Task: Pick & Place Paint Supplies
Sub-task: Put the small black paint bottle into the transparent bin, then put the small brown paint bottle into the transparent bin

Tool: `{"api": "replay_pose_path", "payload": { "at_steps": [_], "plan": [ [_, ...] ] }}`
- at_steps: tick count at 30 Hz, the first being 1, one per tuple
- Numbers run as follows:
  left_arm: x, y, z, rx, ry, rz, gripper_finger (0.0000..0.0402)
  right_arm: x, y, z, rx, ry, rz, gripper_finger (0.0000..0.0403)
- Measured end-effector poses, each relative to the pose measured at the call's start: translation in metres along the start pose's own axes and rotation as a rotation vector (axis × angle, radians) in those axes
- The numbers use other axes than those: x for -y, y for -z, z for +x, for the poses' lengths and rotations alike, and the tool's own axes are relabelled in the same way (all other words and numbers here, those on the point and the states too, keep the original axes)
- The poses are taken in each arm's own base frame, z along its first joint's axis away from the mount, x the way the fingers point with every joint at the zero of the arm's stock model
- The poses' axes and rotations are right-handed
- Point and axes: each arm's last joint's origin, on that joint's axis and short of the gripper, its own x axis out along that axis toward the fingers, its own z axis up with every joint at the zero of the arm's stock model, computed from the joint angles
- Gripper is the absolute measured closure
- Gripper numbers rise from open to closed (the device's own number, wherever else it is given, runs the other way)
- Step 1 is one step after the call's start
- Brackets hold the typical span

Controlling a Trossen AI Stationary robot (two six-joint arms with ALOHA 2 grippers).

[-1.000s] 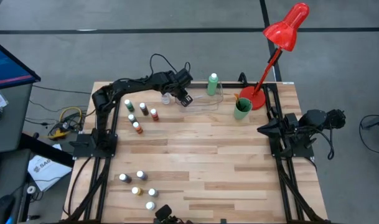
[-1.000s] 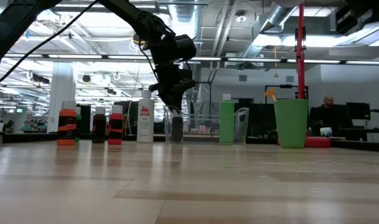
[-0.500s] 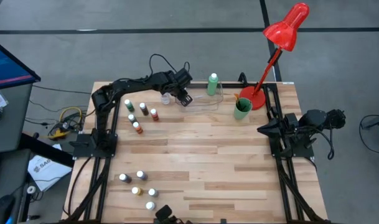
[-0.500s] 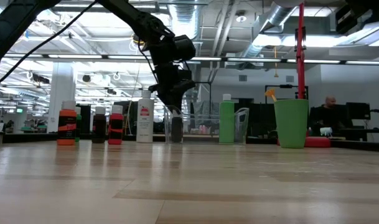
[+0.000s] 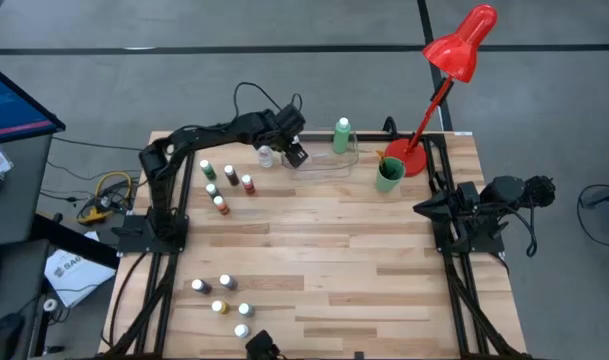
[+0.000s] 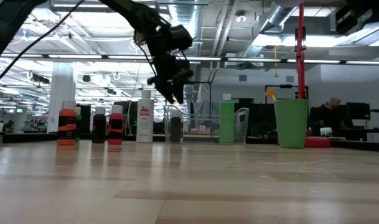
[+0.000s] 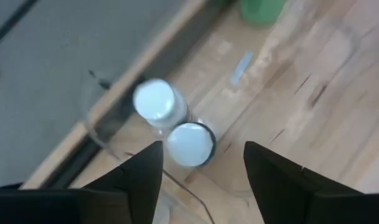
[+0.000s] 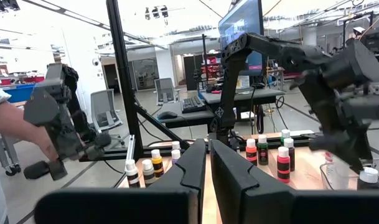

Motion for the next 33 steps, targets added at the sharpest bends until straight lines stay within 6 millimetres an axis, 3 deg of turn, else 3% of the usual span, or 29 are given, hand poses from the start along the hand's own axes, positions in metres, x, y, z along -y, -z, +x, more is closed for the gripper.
{"api": "replay_pose_path", "payload": {
  "at_steps": [4, 9, 14, 18, 22, 29, 33],
  "plan": [
    [-0.007, -0.004, -0.031, 0.063, 0.007, -0.015, 0.0186, 0.000, 0.000, 0.000, 0.000, 0.000, 0.000, 0.0381],
    [-0.019, -0.003, -0.093, 0.157, 0.028, -0.031, 0.0187, 0.000, 0.000, 0.000, -0.001, 0.000, 0.000, 0.0381],
    [-0.037, 0.024, -0.159, 0.124, 0.053, -0.026, 0.0186, 0.000, 0.000, 0.000, 0.000, 0.000, 0.000, 0.0381],
    [-0.050, 0.050, -0.189, 0.034, 0.006, -0.091, 0.0186, 0.000, 0.000, 0.000, 0.000, 0.000, 0.000, 0.0381],
    [-0.062, 0.071, -0.186, -0.028, -0.034, -0.172, 0.0185, 0.000, 0.000, 0.000, 0.000, 0.000, 0.000, 0.0381],
    [-0.076, 0.124, -0.119, -0.284, -0.036, -0.283, 0.0185, 0.000, 0.000, 0.000, 0.000, 0.000, 0.000, 0.0381],
    [-0.072, 0.140, -0.091, -0.283, 0.000, -0.327, 0.0185, 0.000, 0.000, 0.000, 0.000, 0.000, 0.000, 0.0381]
  ]
}}
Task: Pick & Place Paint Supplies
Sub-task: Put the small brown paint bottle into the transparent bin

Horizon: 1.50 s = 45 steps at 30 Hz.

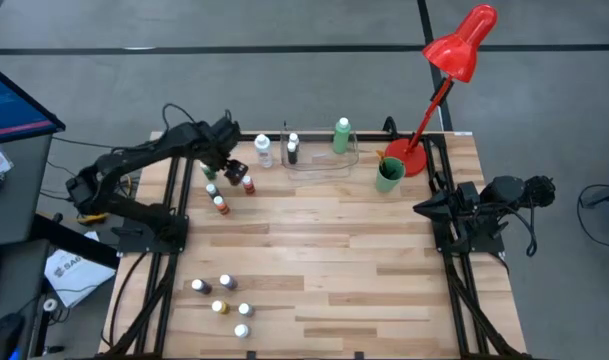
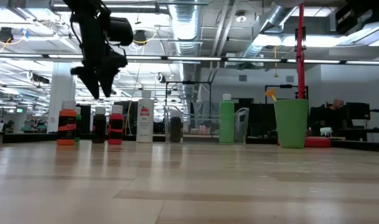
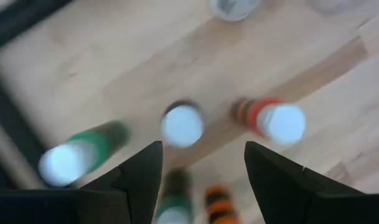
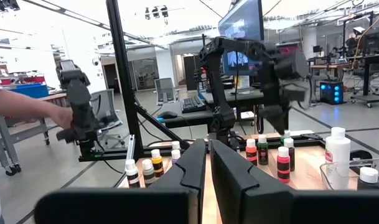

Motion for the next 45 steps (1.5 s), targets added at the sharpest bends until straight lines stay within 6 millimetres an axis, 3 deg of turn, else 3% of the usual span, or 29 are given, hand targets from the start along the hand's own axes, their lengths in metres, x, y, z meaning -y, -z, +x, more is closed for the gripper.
{"api": "replay_pose_path", "payload": {
  "at_steps": [3, 11, 20, 27, 38, 45],
  "plan": [
    [0.002, 0.001, 0.010, 0.036, 0.016, -0.013, 0.0186, 0.000, 0.000, 0.000, 0.000, 0.000, 0.000, 0.0381],
    [0.000, 0.000, 0.011, 0.061, -0.049, -0.004, 0.0187, 0.000, 0.000, 0.000, 0.000, 0.000, 0.000, 0.0381],
    [0.004, -0.003, 0.033, -0.023, -0.063, 0.026, 0.0188, 0.000, 0.000, 0.000, 0.000, 0.000, 0.000, 0.0381],
    [0.004, -0.004, 0.034, -0.026, -0.072, 0.030, 0.0190, 0.000, 0.000, 0.000, 0.000, 0.000, 0.000, 0.0381],
    [0.003, -0.003, 0.034, -0.023, -0.089, 0.031, 0.0289, 0.000, 0.000, 0.000, 0.000, 0.000, 0.000, 0.0381],
    [0.003, -0.003, 0.034, -0.025, -0.090, 0.027, 0.0299, 0.000, 0.000, 0.000, 0.000, 0.000, 0.000, 0.0381]
  ]
}}
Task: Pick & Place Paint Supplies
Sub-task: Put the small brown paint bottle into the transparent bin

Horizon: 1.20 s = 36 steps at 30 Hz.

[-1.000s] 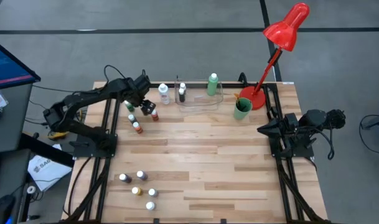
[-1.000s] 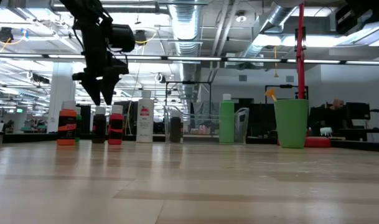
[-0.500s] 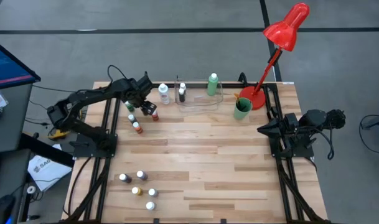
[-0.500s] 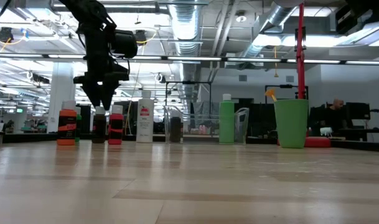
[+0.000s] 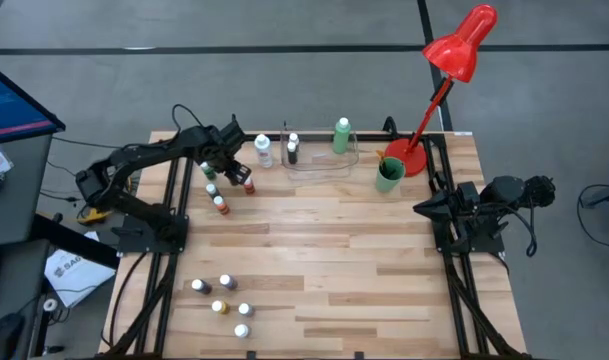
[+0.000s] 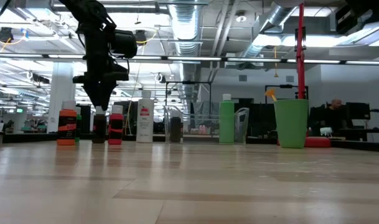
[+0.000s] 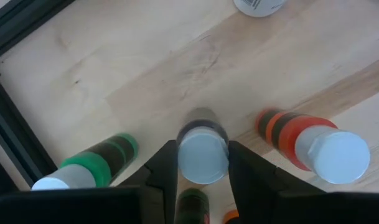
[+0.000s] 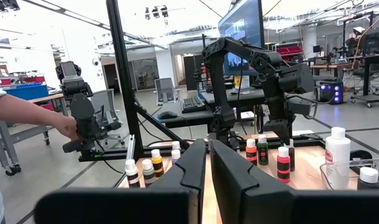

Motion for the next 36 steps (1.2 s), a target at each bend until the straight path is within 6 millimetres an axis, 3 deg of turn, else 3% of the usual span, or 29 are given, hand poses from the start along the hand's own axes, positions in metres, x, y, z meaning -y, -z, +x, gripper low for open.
{"api": "replay_pose_path", "payload": {
  "at_steps": [9, 24, 36],
  "plan": [
    [-0.003, 0.004, -0.014, 0.038, 0.050, -0.056, 0.0315, 0.000, 0.000, 0.000, 0.000, 0.000, 0.000, 0.0381],
    [-0.020, 0.023, -0.074, 0.262, 0.171, -0.264, 0.0318, 0.000, 0.000, 0.000, 0.000, 0.000, 0.000, 0.0381],
    [-0.018, -0.009, -0.136, 0.497, 0.301, -0.312, 0.0319, 0.000, 0.000, 0.000, 0.000, 0.000, 0.000, 0.0381]
  ]
}}
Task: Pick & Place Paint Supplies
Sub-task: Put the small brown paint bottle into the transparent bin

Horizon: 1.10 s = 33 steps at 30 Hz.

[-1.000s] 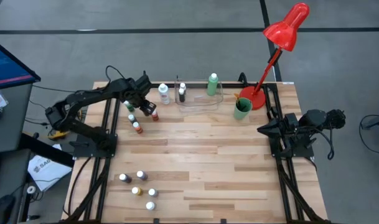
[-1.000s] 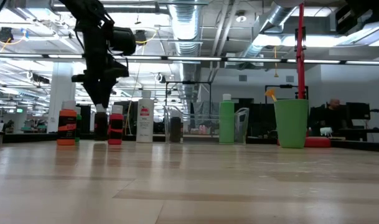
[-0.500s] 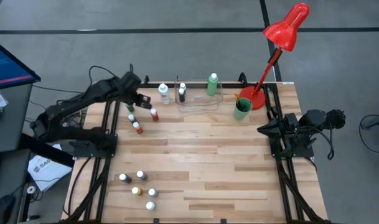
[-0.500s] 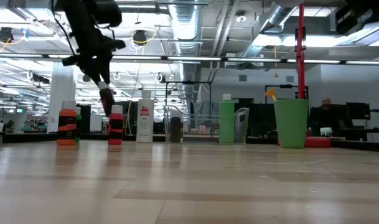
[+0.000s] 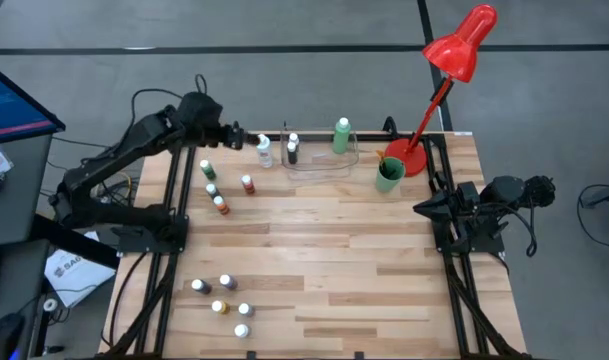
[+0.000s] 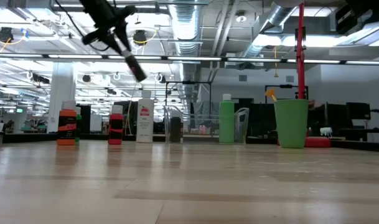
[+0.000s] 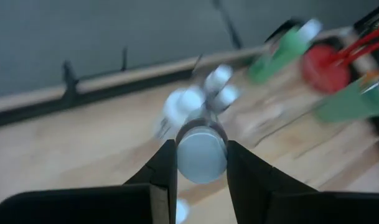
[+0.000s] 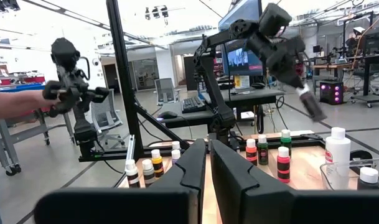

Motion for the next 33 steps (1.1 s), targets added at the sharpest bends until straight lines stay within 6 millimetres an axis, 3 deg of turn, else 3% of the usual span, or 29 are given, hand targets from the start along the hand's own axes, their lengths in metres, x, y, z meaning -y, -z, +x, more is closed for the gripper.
{"api": "replay_pose_path", "payload": {
  "at_steps": [6, 18, 22, 27, 33],
  "plan": [
    [0.019, -0.012, 0.009, 0.073, 0.081, 0.005, 0.0319, 0.000, 0.000, 0.000, 0.000, 0.000, 0.000, 0.0381],
    [0.058, -0.007, 0.063, -0.030, 0.296, 0.088, 0.0319, 0.000, 0.000, 0.000, 0.000, 0.000, 0.000, 0.0381],
    [0.077, -0.008, 0.066, -0.039, 0.348, 0.192, 0.0319, 0.000, 0.000, 0.000, 0.000, 0.000, 0.000, 0.0381],
    [0.104, -0.022, 0.058, 0.013, 0.398, 0.327, 0.0319, 0.000, 0.000, 0.000, 0.000, 0.000, 0.000, 0.0381],
    [0.114, -0.030, 0.069, -0.034, 0.303, 0.485, 0.0319, 0.000, 0.000, 0.000, 0.000, 0.000, 0.000, 0.0381]
  ]
}}
